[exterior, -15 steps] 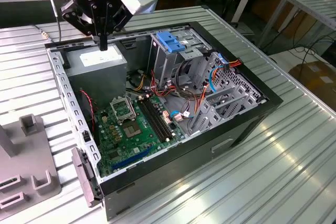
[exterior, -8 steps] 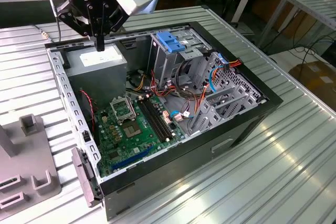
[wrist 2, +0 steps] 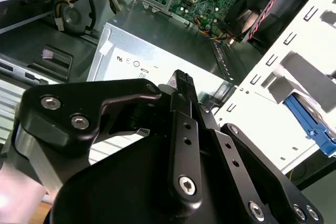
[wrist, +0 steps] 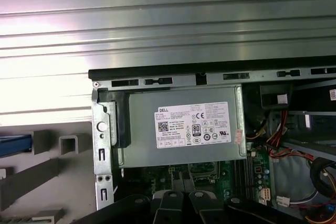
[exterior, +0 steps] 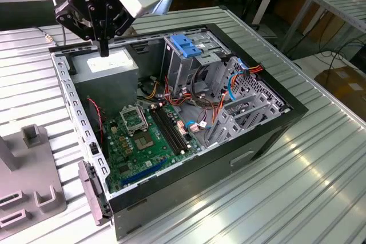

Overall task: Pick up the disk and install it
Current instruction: 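Reach for the disk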

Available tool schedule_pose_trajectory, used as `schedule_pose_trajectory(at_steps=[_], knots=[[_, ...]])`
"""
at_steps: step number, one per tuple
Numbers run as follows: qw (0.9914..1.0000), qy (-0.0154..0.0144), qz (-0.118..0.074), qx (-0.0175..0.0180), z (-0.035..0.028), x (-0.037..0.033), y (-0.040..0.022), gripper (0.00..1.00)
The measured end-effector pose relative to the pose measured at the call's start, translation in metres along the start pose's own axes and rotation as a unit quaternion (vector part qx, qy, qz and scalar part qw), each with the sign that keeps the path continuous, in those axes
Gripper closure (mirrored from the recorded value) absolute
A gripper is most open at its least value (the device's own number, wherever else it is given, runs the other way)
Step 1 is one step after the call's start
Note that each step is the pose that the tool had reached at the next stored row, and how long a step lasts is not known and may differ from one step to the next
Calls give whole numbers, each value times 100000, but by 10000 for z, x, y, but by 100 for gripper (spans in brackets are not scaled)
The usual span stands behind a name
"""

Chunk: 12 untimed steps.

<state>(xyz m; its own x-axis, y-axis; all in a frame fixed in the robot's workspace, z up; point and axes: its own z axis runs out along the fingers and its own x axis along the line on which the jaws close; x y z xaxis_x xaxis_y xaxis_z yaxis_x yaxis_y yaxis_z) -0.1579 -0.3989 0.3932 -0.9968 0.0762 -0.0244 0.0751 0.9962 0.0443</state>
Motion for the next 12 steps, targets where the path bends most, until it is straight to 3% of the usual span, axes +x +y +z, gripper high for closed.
schedule_pose_trajectory(at_steps=[12], knots=[[100000, 1, 1, -2, -2, 142, -11, 90]])
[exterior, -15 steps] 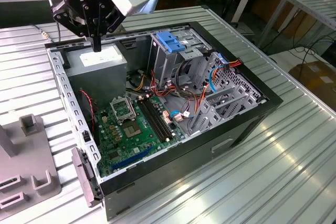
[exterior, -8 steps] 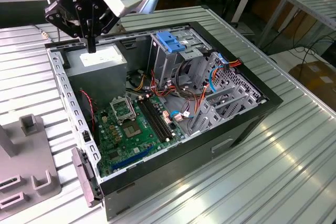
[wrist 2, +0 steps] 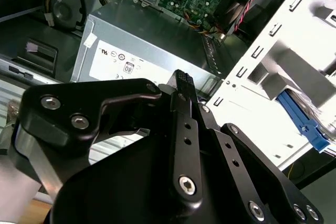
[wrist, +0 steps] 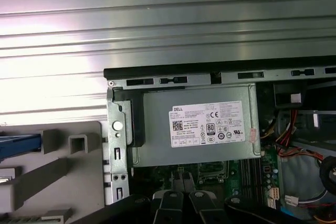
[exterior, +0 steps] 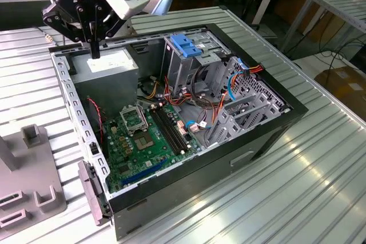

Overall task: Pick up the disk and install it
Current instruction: 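Reach for the disk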

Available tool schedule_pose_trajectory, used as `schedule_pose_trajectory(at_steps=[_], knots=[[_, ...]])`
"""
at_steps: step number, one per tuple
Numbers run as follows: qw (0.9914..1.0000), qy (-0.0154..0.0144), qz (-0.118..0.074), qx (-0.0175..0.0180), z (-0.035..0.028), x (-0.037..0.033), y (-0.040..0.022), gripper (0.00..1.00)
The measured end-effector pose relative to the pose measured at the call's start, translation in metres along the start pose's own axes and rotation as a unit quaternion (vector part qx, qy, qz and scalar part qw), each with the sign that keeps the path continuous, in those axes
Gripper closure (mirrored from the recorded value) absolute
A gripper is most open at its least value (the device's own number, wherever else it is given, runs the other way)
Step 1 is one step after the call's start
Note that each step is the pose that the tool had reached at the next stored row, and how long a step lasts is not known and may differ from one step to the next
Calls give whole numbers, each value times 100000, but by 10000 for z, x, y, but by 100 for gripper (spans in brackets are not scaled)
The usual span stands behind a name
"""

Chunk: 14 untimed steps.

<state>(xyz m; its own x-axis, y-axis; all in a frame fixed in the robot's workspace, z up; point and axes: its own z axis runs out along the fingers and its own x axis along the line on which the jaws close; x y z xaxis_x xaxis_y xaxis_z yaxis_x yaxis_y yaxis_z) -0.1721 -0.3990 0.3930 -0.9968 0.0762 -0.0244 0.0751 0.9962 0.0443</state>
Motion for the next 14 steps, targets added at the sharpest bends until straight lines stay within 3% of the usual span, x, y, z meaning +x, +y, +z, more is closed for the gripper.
schedule_pose_trajectory(at_steps=[14], knots=[[100000, 21, 1, -1, -1, 122, -9, 90]])
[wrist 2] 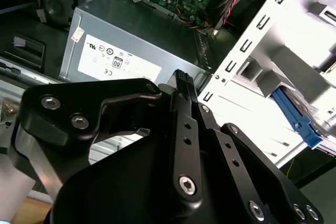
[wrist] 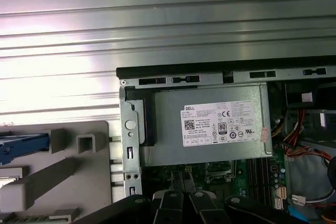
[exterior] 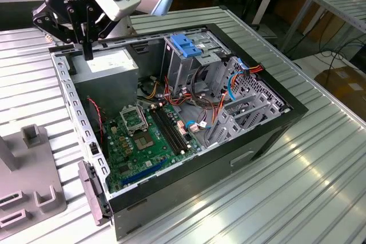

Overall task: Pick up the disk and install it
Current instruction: 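Reach for the disk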

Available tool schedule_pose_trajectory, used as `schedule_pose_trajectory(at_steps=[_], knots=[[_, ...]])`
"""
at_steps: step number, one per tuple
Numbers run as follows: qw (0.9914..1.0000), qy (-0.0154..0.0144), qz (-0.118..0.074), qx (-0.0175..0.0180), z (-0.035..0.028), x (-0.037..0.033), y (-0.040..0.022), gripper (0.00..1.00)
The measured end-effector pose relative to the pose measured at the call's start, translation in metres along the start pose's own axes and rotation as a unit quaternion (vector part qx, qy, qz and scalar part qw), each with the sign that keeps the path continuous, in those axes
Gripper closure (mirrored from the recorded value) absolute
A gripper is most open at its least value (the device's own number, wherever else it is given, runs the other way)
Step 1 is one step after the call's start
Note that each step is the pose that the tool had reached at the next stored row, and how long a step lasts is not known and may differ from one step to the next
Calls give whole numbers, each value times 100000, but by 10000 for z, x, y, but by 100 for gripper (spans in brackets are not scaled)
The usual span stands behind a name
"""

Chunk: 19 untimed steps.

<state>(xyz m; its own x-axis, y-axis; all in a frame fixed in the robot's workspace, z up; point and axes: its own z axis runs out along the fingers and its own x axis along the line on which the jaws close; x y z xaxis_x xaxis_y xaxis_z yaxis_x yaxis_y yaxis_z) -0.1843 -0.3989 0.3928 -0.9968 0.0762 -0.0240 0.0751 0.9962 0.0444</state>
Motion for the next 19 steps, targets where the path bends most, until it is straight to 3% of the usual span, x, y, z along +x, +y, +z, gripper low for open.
schedule_pose_trajectory(at_steps=[19], knots=[[100000, 54, 2, 5, -1, 147, -11, 90]])
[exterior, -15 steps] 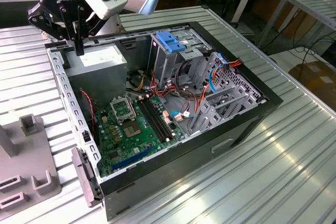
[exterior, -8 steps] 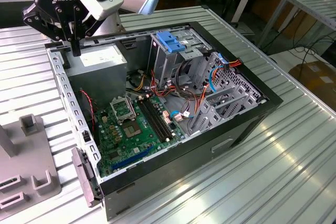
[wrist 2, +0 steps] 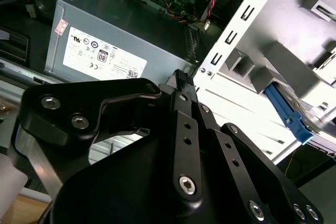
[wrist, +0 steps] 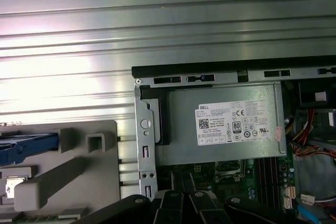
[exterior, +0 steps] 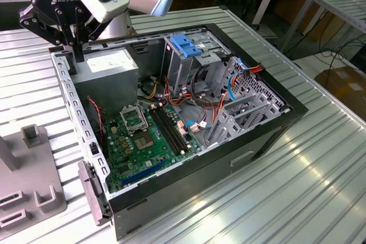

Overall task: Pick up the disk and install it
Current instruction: 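Reach for the disk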

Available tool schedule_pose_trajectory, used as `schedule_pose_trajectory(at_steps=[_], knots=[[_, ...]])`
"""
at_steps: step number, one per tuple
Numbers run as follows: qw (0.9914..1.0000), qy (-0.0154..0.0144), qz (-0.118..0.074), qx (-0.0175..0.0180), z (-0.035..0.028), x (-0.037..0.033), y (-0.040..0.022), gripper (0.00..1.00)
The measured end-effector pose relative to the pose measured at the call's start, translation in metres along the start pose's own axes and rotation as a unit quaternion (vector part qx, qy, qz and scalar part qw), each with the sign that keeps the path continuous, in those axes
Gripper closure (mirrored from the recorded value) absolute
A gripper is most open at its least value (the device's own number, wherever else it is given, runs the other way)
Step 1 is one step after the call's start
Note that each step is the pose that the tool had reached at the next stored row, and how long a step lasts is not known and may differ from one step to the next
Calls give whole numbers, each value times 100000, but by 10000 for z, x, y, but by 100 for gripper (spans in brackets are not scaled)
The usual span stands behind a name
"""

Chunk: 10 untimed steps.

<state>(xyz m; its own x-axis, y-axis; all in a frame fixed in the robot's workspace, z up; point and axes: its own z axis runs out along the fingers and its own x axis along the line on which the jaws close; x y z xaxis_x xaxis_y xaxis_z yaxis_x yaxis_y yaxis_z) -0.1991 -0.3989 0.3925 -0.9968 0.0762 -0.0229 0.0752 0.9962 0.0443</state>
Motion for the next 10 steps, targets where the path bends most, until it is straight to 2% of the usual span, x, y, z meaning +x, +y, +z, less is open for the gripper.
schedule_pose_trajectory(at_steps=[10], knots=[[100000, 18, 3, 3, -1, 78, -6, 90]])
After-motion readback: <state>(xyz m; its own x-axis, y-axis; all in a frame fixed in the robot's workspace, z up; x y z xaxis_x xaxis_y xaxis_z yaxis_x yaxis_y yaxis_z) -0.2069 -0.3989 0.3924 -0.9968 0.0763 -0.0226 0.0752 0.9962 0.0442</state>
